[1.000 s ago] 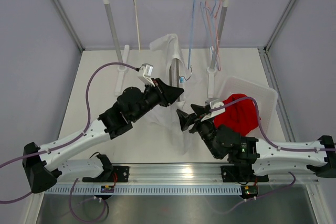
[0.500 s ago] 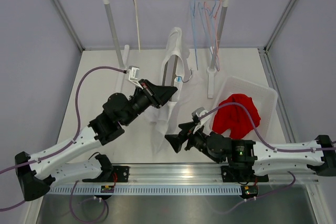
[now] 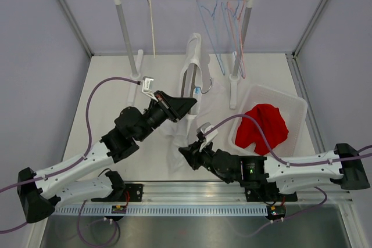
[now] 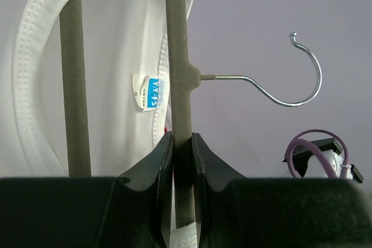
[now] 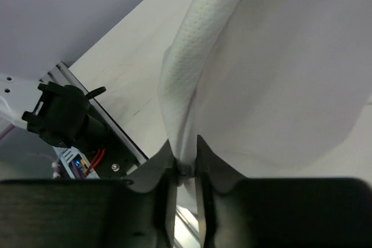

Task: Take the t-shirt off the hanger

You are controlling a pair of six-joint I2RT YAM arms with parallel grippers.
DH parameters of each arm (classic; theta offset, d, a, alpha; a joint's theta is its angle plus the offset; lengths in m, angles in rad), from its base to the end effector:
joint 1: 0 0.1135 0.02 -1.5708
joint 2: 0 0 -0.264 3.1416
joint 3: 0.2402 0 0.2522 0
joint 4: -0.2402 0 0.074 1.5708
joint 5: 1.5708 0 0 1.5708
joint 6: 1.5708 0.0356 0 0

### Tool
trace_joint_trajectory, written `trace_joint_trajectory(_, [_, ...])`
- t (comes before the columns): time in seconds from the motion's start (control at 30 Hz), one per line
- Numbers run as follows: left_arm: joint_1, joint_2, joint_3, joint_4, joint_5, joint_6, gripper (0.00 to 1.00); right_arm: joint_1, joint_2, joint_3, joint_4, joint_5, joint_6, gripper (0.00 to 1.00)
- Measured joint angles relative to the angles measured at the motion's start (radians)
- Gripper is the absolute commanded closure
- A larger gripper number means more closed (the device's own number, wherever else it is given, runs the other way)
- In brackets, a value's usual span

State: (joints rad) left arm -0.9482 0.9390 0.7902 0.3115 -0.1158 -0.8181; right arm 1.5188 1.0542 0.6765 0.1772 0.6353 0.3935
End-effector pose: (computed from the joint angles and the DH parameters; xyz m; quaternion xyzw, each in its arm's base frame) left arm 0.1335 -0.1789 0.3673 -0.0020 0.6477 -0.5642 0.5119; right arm 0.0336 0.2386 0.2880 -0.2252 0.7276 0.3516 0.5442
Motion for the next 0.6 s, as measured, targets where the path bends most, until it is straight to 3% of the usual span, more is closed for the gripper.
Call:
trace_joint_trajectory(0.03, [0.000,-0.002,0.000,0.004,0.000,0.000,1.00,0.008,0.000,0.000,0.002,0.006,0.000,0.97])
trace_joint_trajectory(0.1, [0.000,-0.006,0.000,0.013,0.001,0.002,1.00,0.041,0.002,0.005,0.003,0.032,0.002,1.00])
trace_joint_trajectory(0.33, [-0.001,0.017,0.062,0.018,0.037,0.014,1.00,0.200,0.035,0.021,0.000,0.129,0.039,1.00])
trace_joint_trajectory(0.6, [-0.003,0.027,0.191,0.018,0.171,-0.026,1.00,0.203,0.130,0.004,0.006,0.222,0.132,1.00])
